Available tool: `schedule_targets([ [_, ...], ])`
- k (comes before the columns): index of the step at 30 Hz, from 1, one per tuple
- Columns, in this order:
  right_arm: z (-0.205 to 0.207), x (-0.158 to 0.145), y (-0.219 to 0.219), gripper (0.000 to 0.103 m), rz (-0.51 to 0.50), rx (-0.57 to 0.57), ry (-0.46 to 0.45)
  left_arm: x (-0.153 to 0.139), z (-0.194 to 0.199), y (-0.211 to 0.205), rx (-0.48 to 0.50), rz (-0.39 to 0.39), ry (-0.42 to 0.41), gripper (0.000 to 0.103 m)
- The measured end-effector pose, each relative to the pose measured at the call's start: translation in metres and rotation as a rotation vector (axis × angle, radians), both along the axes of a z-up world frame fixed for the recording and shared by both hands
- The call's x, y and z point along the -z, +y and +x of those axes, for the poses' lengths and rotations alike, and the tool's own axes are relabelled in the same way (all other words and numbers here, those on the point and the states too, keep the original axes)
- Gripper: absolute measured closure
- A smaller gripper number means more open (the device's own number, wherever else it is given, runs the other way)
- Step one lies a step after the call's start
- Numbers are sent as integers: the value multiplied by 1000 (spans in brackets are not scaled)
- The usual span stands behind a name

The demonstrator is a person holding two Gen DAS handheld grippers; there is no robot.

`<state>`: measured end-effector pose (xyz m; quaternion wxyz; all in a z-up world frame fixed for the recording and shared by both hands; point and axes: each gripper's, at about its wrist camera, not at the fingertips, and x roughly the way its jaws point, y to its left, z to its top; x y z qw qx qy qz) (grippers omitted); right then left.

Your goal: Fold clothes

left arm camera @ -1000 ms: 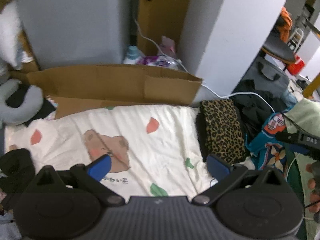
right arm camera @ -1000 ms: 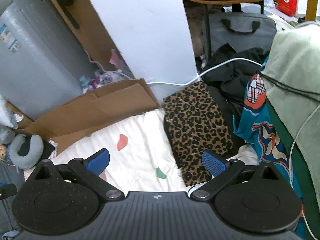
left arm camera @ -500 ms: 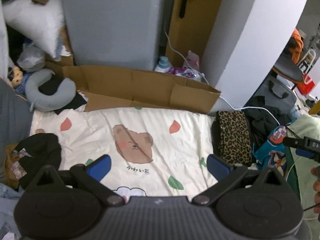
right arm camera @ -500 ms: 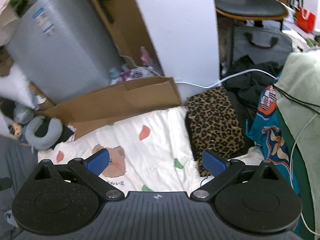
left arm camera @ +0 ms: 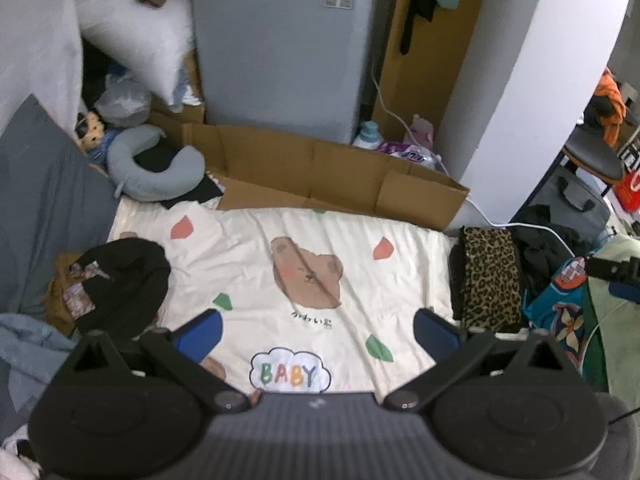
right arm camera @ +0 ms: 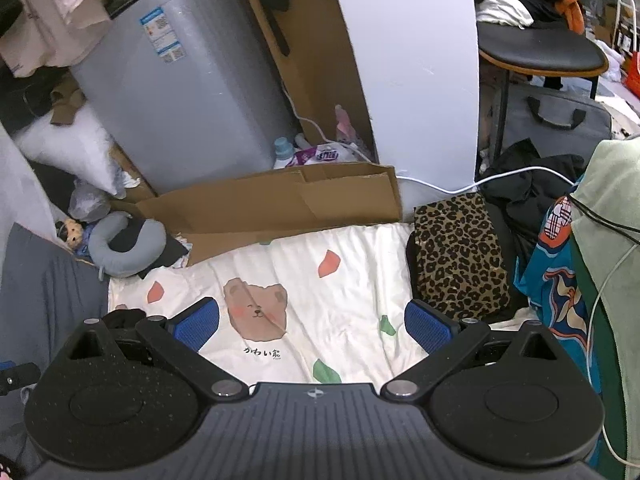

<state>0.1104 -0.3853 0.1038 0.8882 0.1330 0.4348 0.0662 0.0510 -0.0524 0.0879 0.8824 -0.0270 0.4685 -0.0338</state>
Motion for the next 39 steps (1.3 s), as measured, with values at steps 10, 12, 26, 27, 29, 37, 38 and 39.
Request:
schedule_targets([
  [10,-15,5,21,1,-15,-66,0,9,-28,26,-92,-46,-27,0],
  [12,-17,10,25,1,-20,-70,5,11,-32,29,-109,-52,-43,0],
  [26,-24,40,31,1,-23,-78,36,45,-34,30,-175,12,-54,0],
  [27,-25,41,32,1,-27,-83,40,48,-33,30,-175,13,-46,0],
  [29,-28,42,34,1,-33,-88,45,53,-34,28,-173,13,-35,0],
  [37,-37,43,47,1,-62,-124,70,64,-41,14,-163,-1,-21,0],
  [38,-39,43,48,1,-64,-130,74,64,-42,12,-172,-7,-23,0],
  [39,-41,43,50,1,-69,-135,74,65,-43,10,-173,-8,-19,0],
])
